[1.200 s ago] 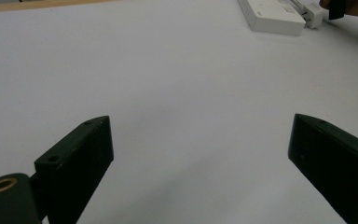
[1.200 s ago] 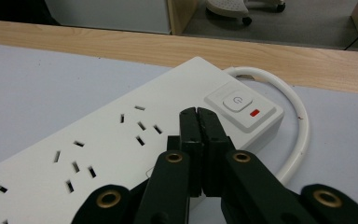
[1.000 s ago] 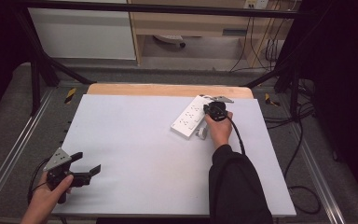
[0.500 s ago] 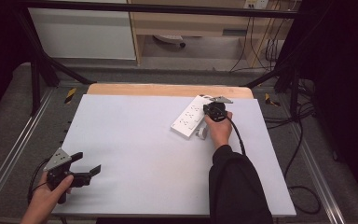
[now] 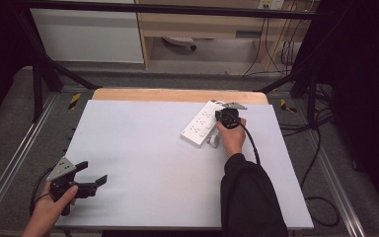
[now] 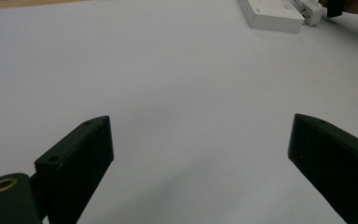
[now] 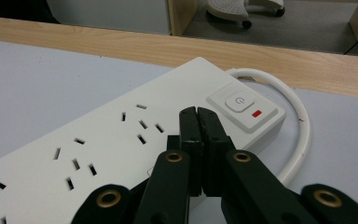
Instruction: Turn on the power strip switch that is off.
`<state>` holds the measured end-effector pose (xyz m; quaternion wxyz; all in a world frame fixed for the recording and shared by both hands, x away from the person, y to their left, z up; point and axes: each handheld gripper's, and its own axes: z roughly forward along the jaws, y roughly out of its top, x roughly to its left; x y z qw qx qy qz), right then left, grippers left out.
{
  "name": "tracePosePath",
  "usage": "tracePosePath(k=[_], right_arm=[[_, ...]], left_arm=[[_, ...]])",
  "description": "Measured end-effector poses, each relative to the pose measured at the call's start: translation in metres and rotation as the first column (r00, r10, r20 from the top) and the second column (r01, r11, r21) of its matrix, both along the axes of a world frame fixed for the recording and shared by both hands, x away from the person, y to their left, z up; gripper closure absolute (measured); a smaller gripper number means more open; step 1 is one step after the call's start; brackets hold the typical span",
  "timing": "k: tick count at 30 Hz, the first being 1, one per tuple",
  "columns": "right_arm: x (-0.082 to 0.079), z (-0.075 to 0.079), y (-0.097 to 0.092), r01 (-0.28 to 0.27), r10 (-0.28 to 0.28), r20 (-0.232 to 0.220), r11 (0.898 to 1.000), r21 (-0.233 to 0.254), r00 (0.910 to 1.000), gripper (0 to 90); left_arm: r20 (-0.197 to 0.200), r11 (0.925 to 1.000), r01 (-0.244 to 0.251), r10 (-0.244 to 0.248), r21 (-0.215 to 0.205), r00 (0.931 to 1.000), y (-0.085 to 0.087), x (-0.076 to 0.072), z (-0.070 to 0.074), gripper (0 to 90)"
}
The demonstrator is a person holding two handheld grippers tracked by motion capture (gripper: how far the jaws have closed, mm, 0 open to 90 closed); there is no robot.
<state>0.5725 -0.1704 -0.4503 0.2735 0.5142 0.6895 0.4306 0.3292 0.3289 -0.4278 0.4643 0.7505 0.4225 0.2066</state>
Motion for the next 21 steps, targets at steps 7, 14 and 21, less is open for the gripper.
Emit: tracePosePath(k=[7, 14, 21], right_arm=[[-0.0002, -0.0007, -0.0001, 0.003, -0.003, 0.001, 1.0, 0.006, 1.0, 90.0], [-0.0004, -0.0012, -0.0001, 0.004, -0.004, 0.004, 1.0, 0.008, 1.0, 90.0], [-0.0007, -0.0019, -0.0005, 0.008, -0.008, 0.006, 1.0, 0.02, 0.9999, 90.0]], left_arm=[[0.0, 1.0, 0.0, 0.0, 0.002, 1.0, 0.0, -0.0001, 0.0, 6.9], [-0.001, 1.0, 0.001, -0.001, 0.002, 1.0, -0.0001, -0.0001, -0.0001, 6.9], [-0.002, 1.0, 0.002, -0.002, 0.005, 1.0, -0.0004, -0.0001, -0.0003, 6.9]])
